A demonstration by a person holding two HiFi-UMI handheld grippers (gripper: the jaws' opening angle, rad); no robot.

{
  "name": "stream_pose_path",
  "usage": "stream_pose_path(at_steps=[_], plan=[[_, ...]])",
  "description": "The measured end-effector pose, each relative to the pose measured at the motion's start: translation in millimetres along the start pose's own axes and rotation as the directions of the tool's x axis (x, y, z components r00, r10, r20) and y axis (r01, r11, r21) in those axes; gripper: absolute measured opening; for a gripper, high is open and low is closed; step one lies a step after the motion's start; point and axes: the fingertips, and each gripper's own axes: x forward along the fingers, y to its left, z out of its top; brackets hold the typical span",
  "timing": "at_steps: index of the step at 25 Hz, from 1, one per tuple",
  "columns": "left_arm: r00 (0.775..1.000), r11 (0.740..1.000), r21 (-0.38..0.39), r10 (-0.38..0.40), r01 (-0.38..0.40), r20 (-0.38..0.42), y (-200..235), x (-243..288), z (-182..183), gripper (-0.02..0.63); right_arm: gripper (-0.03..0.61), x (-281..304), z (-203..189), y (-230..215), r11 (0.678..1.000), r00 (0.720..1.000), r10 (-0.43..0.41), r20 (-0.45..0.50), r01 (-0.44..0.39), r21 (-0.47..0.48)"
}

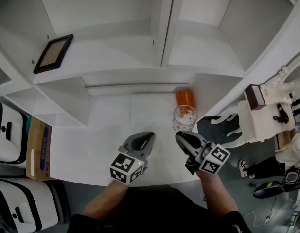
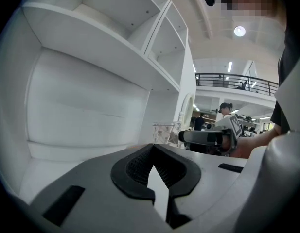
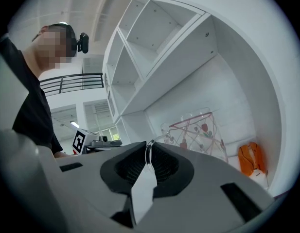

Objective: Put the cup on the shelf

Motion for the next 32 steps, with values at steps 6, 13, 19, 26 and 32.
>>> stream_pose_path(at_steps=[6, 13, 19, 26, 32], plan=[[0.999, 1.000, 0.027, -0.011, 0.010, 0.041, -9.2, -8.2, 27.6, 0.011, 0.037, -1.1, 28.8, 23.1, 0.999, 0.998, 0.053, 0.033, -0.053, 0.010], [0.996, 0.997, 0.063, -0.053, 0.048, 0.068, -31.6, -13.6, 47.9, 0.011, 0.037, -1.5, 70.1, 42.5, 0.995, 0.993, 0.100, 0.064, -0.100, -0.006], [0.989, 0.990, 0.095, -0.110, 0.100, 0.102, -58.3, -19.3, 67.1, 0.011, 0.037, -4.0, 99.7, 52.9, 0.992, 0.989, 0.126, 0.074, -0.123, -0.039], [0.983, 0.986, 0.134, -0.114, 0.095, 0.146, -63.5, -27.6, 93.4, 0.011, 0.037, -4.9, 130.0, 71.8, 0.984, 0.981, 0.171, 0.094, -0.165, -0.073], [0.981, 0.983, 0.161, -0.111, 0.084, 0.162, -63.9, -29.5, 108.6, 0.011, 0.037, -10.2, 160.8, 81.8, 0.980, 0.977, 0.183, 0.111, -0.173, -0.095]])
